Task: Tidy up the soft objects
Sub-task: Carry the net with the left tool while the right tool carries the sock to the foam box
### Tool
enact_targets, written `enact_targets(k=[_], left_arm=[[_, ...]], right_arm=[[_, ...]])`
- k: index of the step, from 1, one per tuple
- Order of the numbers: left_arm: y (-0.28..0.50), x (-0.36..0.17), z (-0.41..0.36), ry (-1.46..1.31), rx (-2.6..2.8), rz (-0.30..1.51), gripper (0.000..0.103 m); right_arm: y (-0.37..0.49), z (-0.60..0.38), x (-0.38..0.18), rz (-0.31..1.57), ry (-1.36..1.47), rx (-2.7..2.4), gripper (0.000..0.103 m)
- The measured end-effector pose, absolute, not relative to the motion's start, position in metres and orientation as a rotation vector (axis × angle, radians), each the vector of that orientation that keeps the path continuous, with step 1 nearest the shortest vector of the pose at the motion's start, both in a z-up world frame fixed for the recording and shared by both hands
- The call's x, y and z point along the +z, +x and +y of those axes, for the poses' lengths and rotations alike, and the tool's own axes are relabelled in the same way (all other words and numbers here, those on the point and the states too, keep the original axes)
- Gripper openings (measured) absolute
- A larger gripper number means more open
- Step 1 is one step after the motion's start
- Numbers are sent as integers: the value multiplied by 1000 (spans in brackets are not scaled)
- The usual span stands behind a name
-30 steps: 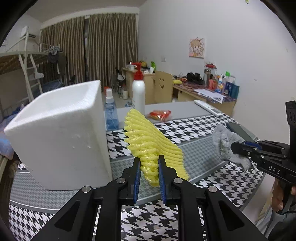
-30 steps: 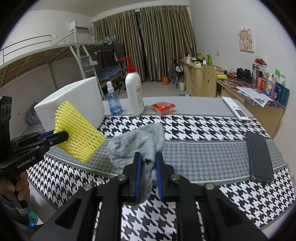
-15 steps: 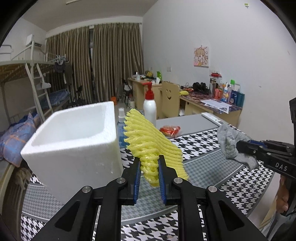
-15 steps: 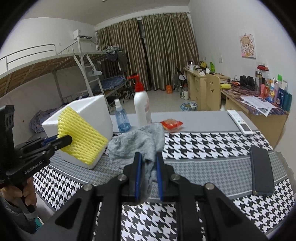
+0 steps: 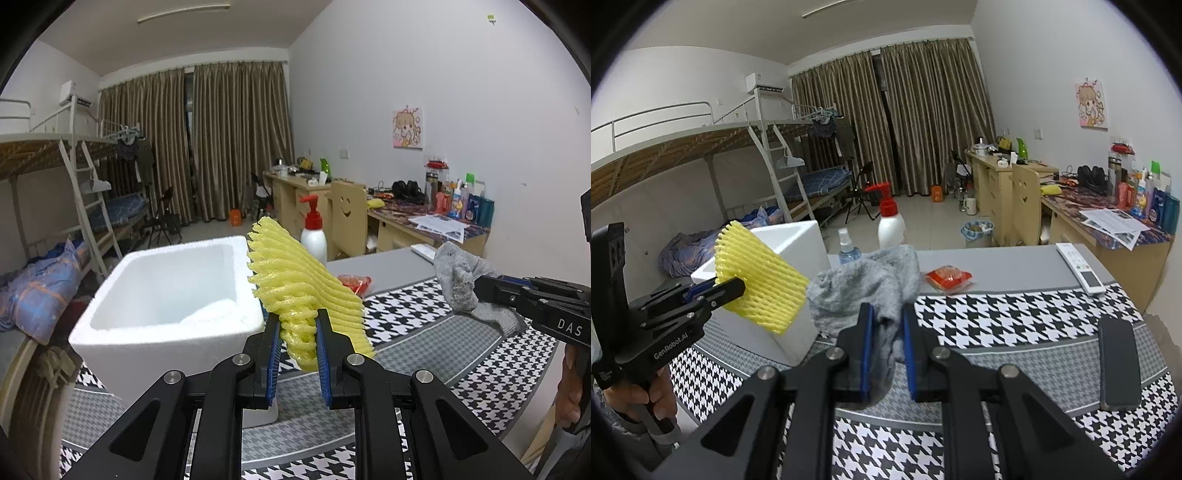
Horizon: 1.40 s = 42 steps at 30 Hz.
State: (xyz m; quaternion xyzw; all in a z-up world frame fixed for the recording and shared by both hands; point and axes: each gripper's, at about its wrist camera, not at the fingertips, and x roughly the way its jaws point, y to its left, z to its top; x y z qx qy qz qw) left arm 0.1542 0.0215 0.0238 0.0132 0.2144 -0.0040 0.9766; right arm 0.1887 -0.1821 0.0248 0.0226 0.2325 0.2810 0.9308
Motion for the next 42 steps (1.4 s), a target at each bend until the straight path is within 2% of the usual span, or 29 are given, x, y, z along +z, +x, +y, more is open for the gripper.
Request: enact_targets(k=[23,42], left_arm=[[154,64,55,-4,61,309,19],[163,75,84,-23,171,293,19]], right_arm=[[194,-139,59,395,45,643,19],[204,-102,70,394,26,704,19]])
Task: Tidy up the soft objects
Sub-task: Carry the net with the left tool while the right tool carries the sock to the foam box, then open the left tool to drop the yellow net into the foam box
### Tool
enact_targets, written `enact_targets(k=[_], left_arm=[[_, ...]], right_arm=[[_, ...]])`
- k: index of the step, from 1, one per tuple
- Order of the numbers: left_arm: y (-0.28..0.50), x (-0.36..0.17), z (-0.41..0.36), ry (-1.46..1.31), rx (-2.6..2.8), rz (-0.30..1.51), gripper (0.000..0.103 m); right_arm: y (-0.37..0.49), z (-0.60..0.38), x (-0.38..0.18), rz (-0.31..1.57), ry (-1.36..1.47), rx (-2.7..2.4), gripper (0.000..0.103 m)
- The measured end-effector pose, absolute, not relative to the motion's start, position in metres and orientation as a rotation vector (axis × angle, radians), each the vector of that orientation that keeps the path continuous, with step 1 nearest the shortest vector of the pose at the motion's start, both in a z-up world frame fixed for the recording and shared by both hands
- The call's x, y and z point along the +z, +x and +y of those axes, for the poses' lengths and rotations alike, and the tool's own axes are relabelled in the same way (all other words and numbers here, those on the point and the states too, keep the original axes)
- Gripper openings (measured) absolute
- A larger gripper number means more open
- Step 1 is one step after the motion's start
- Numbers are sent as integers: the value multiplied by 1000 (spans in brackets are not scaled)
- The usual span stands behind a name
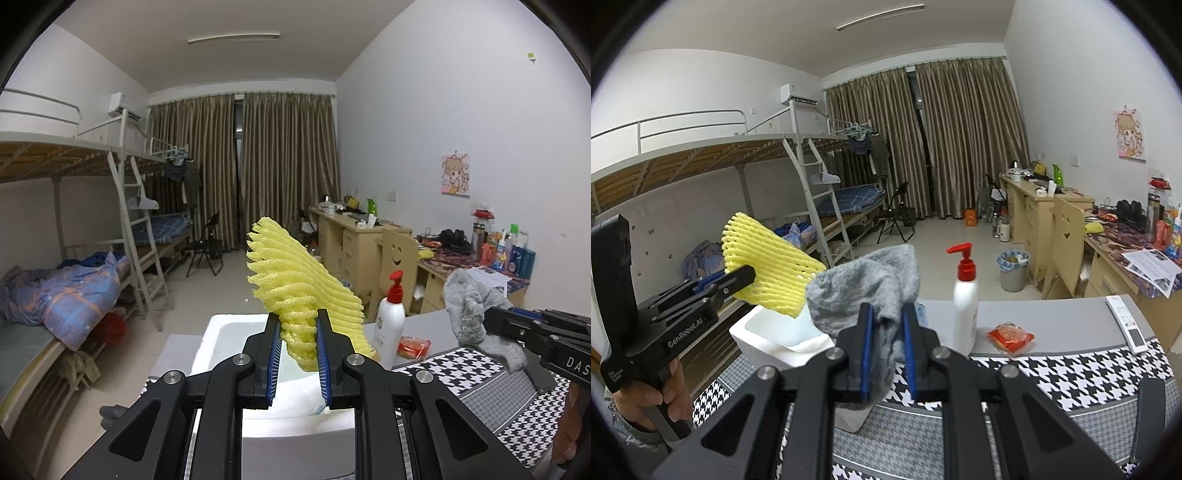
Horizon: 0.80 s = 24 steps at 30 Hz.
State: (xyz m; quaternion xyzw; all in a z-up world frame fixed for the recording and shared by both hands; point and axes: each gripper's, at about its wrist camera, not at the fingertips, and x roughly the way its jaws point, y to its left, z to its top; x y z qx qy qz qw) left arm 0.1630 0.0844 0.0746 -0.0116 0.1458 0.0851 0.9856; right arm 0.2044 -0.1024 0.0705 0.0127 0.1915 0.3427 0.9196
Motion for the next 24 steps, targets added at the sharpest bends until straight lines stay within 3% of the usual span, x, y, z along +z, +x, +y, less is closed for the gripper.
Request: enact_targets(k=[24], left_arm=[[179,64,108,-38,285,352,20]], right_arm=[[216,-53,74,427,-38,808,19]])
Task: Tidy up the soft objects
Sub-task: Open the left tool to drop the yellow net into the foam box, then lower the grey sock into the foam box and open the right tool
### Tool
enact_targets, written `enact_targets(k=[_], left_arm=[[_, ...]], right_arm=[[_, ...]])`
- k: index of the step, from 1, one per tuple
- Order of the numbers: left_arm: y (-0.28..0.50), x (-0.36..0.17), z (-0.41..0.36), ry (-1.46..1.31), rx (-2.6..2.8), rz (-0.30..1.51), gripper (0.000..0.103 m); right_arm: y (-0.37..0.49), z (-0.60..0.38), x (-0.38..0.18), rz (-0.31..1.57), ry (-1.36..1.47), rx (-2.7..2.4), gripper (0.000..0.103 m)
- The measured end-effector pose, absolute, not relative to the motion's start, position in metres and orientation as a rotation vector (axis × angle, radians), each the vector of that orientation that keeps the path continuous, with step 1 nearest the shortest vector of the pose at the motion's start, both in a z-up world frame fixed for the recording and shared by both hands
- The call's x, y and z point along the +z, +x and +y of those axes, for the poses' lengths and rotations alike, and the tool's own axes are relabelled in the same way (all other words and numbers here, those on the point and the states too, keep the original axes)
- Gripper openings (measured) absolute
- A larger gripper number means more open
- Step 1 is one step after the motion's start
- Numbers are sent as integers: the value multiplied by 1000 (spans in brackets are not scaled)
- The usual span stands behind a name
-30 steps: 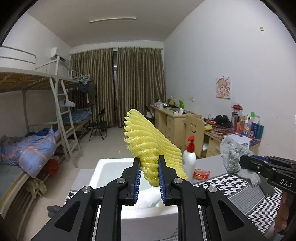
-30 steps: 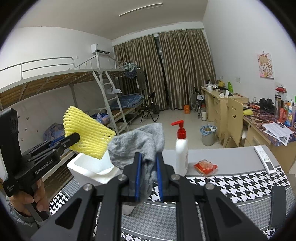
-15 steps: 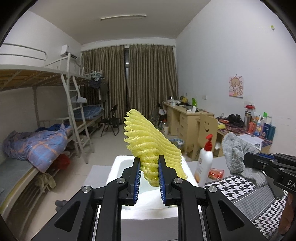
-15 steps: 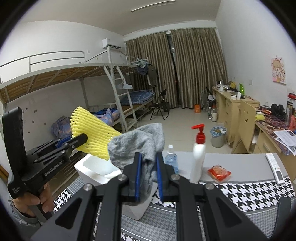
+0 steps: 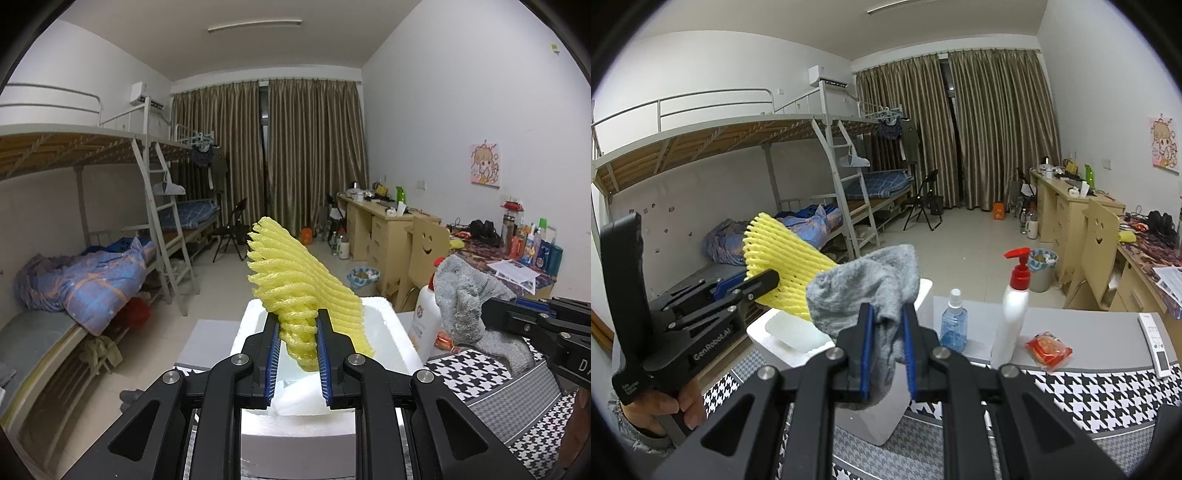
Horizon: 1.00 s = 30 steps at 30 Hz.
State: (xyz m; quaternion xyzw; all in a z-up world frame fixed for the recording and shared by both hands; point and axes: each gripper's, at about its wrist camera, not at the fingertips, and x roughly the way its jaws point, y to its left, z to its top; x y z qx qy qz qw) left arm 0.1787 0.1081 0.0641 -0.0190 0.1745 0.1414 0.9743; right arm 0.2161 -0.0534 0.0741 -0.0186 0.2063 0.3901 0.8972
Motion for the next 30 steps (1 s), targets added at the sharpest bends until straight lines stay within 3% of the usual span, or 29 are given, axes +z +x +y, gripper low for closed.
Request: enact_targets(k=[4,6,11,17,30], left_arm=[[187,59,115,-47,290,370,25],[190,55,119,-48,291,387,42],[186,50,128,-52,312,392,70],[175,53,136,-65,335,367,84],[156,58,151,-80,405,323,101]], right_arm=[[216,-46,74,431,-52,807,19],[216,-42,75,431,-58,808,19],[218,-36,75,435,-66,809,19],[219,-32,75,433,-74,815,19],[222,-13,71,448,-107,854,19]])
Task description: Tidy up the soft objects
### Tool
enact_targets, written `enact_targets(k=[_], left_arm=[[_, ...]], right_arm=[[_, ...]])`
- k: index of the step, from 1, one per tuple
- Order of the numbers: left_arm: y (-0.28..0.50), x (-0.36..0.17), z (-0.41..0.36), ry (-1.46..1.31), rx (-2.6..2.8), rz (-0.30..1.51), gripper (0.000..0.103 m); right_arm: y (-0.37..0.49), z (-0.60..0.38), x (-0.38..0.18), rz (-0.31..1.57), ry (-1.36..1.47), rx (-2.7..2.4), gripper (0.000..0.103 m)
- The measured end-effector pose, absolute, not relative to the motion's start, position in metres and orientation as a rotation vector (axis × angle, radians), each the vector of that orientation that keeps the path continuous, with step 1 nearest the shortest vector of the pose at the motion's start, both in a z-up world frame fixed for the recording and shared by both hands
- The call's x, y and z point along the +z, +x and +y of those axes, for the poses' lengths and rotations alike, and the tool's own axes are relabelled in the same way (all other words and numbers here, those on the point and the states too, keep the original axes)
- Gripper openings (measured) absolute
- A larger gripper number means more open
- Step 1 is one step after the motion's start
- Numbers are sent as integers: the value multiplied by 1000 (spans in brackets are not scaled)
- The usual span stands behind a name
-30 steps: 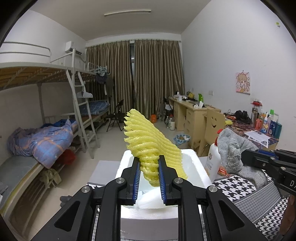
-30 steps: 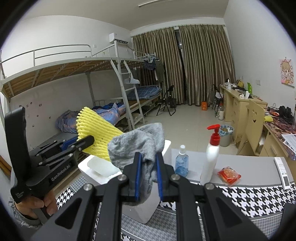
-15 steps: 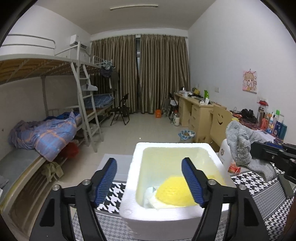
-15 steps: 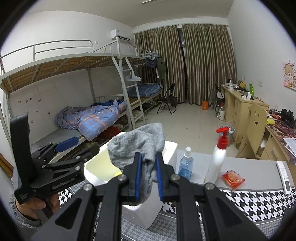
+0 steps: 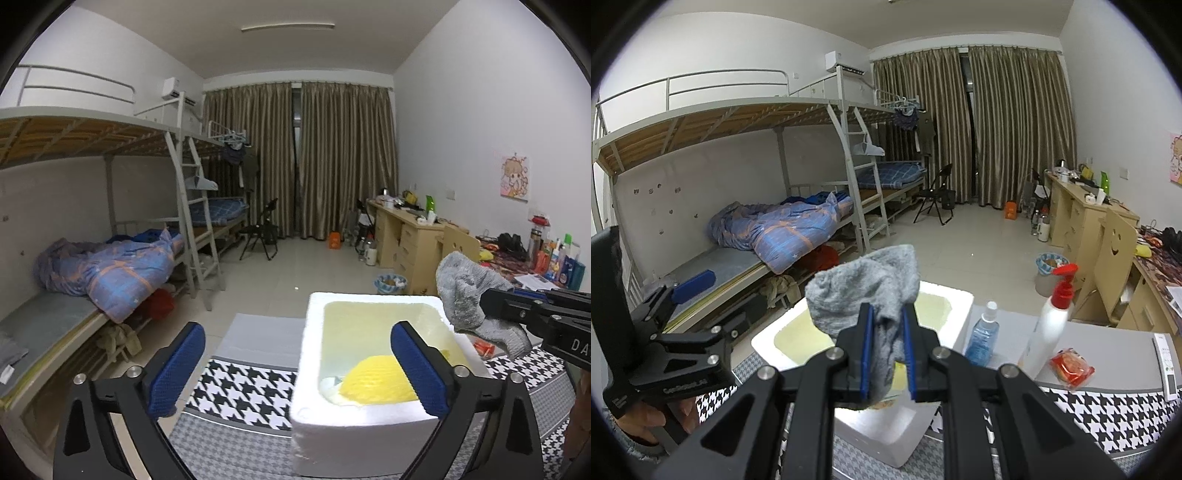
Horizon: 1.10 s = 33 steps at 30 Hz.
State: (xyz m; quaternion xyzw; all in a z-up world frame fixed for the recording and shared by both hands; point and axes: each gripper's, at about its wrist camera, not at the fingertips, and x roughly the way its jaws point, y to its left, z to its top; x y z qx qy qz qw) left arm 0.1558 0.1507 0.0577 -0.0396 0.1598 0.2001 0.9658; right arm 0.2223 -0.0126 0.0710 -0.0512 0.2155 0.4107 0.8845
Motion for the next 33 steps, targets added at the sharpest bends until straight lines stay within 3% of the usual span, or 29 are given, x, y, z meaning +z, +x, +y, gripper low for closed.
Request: enact_targets(k=[18,21,23,33], left_arm=[[145,53,168,-101,444,324,101],[144,53,171,-105,445,323,101],[143,52,173,-104,446,323,101],[143,51,178,-109,447,327,101]], right_arm=[[238,9,63,495,-111,866,19],[239,16,61,510,-126,870,32],[238,17,60,506,-126,866,63],[234,18,59,512,-150,872,66]])
